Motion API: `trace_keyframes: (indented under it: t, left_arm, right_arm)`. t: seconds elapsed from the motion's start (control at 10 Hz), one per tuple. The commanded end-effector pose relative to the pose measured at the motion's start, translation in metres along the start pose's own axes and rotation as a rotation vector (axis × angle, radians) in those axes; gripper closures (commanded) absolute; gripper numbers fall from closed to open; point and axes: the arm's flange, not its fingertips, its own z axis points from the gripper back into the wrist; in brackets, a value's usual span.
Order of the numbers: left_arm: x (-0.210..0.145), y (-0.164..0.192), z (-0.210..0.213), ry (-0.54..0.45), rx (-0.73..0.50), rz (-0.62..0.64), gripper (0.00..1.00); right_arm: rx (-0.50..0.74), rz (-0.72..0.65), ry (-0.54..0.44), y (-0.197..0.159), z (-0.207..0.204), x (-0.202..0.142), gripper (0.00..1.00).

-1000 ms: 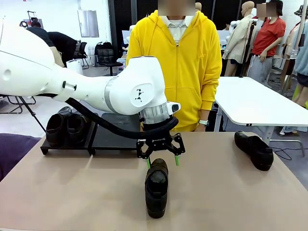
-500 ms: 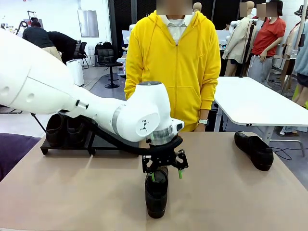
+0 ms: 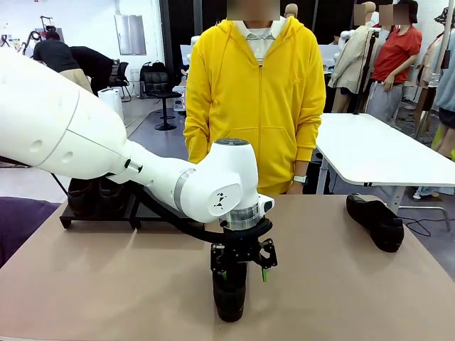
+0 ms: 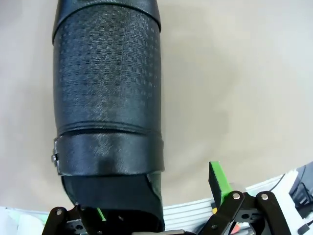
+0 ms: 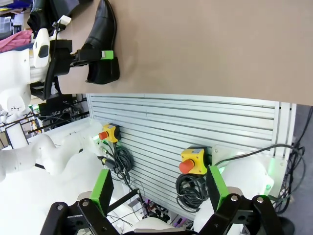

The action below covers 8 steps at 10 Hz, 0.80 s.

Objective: Organize the shoes by placing them on the stand.
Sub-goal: Place the Shoe from the middle of the table onto the Shoes Stand.

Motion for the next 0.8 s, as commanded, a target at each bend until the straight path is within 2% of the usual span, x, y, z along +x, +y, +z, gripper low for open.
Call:
trace_keyframes:
  t: [0.0,0.1,0.7]
  left_arm:
    - [0.0048,-0.0016,-0.0015,-0.003,0.054,0.031,0.59]
    - [0.0046,-0.0008,-0.0002,-0.012,0.044,0.032,1.00]
    - [0.0063,-0.0012,0.0024,-0.006,0.063,0.033,1.00]
  right_arm:
    - [0.019,0.013,-0.004,0.0011,0.0020,-0.0007,0.00]
    - [0.019,0.013,-0.004,0.0011,0.0020,-0.0007,0.00]
    - [0.019,0.013,-0.004,0.0011,0.0020,-0.0007,0.00]
